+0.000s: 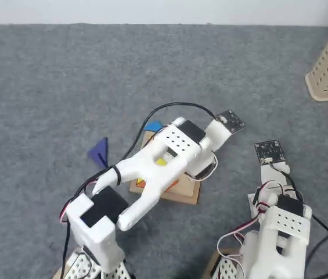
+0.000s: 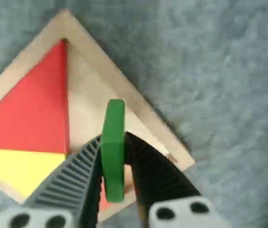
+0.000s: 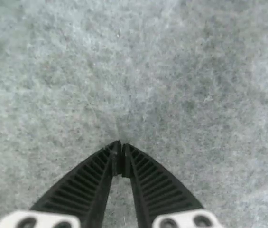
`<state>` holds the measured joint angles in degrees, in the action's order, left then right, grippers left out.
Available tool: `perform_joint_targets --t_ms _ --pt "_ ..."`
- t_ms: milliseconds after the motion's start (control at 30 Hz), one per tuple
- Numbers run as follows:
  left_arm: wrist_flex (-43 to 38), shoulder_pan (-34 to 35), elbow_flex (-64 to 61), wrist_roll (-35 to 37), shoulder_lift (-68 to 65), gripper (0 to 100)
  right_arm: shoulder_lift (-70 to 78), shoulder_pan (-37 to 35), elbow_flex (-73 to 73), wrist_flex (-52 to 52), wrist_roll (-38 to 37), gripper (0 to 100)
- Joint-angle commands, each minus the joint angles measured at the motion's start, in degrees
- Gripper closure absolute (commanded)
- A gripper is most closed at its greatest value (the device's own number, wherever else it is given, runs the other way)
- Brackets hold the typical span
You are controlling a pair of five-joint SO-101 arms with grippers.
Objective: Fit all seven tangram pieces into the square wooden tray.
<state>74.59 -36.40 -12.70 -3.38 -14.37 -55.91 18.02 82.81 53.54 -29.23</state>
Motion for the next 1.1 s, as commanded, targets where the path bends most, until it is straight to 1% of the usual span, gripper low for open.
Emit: perform_joint_targets --t_ms 0,500,667,833,1067 --pt "1.14 -0.35 0.40 0.70 0.35 99 -1.45 -0.75 0.26 -1.01 0.26 99.2" --pt "2.11 0.00 -1.54 0.44 0.26 99 -1.45 -0.75 0.26 -1.01 0.26 99.2" --pt "2.29 0.00 -1.80 0.44 0.18 93 -1.45 -0.75 0.26 -1.01 0.26 99.2" --pt "2.90 0.18 -1.80 0.44 0.62 93 -1.45 -0.75 0.26 -1.01 0.26 99.2" --pt "3.08 5.01 -0.22 0.26 0.79 93 -1.45 -0.75 0.26 -1.01 0.26 99.2"
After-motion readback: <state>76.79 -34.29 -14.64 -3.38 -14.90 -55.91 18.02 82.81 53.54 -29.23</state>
